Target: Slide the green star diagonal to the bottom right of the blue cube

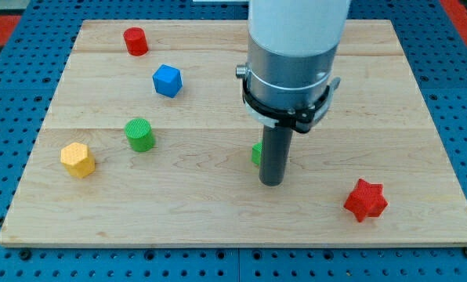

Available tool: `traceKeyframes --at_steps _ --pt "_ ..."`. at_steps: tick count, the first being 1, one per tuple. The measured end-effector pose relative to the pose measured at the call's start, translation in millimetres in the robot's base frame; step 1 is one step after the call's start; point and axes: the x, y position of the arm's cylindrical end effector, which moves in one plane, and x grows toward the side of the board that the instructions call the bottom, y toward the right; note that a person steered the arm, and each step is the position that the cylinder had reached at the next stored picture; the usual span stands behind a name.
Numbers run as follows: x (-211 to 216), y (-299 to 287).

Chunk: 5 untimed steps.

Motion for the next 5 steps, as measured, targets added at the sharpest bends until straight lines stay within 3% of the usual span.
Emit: traceKeyframes --at_steps 2,3,4,5 --pt "-9.5 -81.4" --pt "-40.1 -43.6" --pt "-50.4 -39.3" --pt "-103.1 -65.2"
